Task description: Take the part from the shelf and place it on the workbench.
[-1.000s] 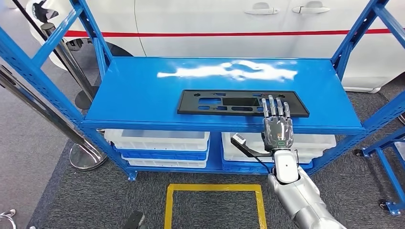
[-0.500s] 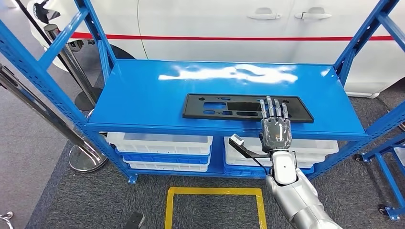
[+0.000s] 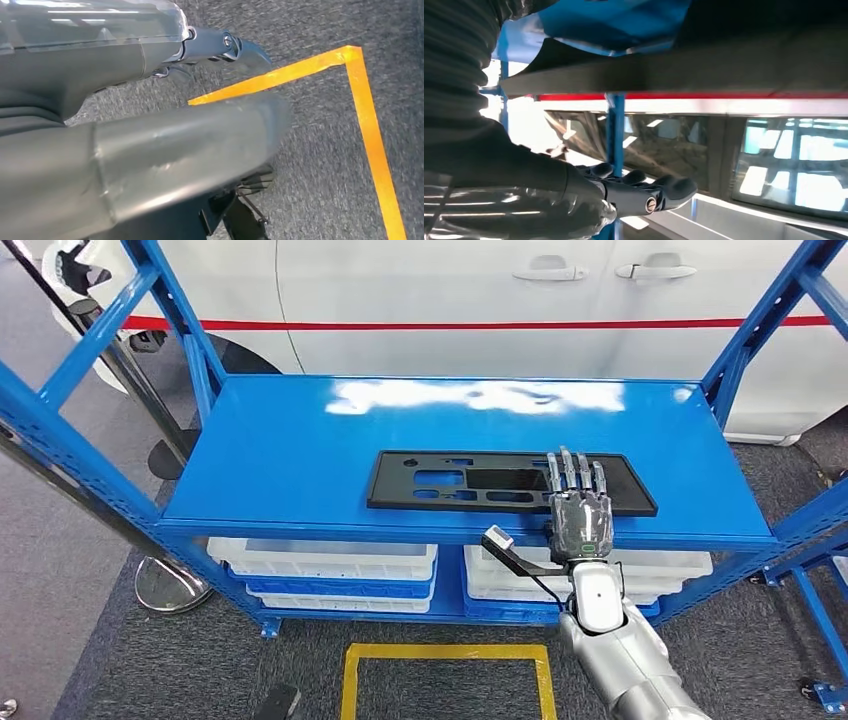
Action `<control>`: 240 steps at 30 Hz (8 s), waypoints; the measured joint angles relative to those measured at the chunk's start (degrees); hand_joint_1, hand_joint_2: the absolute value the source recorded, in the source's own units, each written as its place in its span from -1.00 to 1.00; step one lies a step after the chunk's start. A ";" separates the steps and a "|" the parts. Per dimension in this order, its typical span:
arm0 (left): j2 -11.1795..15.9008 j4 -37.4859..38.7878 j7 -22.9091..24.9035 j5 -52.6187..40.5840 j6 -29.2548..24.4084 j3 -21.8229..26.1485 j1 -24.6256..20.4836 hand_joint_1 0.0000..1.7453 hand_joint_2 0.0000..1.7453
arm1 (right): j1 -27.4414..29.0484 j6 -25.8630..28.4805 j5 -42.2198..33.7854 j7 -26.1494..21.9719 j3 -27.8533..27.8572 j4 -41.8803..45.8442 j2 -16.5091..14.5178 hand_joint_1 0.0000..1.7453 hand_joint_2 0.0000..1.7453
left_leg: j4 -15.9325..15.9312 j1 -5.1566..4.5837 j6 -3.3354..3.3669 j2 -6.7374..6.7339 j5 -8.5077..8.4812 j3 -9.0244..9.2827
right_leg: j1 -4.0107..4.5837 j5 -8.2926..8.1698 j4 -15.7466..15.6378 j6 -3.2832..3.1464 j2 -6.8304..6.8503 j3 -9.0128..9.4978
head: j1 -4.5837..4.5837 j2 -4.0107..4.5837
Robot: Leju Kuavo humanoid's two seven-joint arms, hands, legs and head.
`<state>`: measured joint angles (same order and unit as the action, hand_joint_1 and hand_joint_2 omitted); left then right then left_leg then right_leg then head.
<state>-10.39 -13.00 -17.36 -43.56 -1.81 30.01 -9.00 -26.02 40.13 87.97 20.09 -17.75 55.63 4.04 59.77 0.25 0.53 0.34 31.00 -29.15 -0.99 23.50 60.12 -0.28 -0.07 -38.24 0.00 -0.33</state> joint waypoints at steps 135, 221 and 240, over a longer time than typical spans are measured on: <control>-0.51 0.00 -12.84 5.79 -2.80 8.04 1.09 -1.00 1.00 | 14.19 -0.09 -18.91 -58.79 7.16 44.55 -22.45 1.00 1.00 | -1.11 -0.17 0.38 0.00 -4.31 -3.84 | 0.44 2.88 -0.60 -0.09 -0.01 3.70 | 0.02 0.00; -1.37 0.04 -7.39 6.20 -2.36 9.20 -0.47 -1.00 1.00 | 15.56 -0.11 -18.63 -57.82 6.78 46.49 -22.18 1.00 1.00 | 15.17 0.51 -1.92 -0.68 1.21 -10.85 | 0.27 1.60 -0.33 -1.49 0.56 1.95 | 0.13 0.00; -1.93 0.07 -7.49 6.39 -2.40 9.20 -1.08 -1.00 1.00 | 15.28 -0.09 -17.83 -57.25 6.62 46.30 -22.10 1.00 1.00 | -2.02 -0.18 1.05 -0.98 -7.86 -6.92 | 0.05 4.82 4.72 1.55 0.27 5.90 | 0.11 0.00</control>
<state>-12.32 -12.94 -24.85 -37.16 -4.22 39.21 -10.08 -10.74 40.04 70.14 -37.16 -11.12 101.92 -18.06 57.75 0.07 1.57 -0.64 23.14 -36.07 -0.94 28.32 64.84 1.26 0.21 -32.34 0.11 -0.33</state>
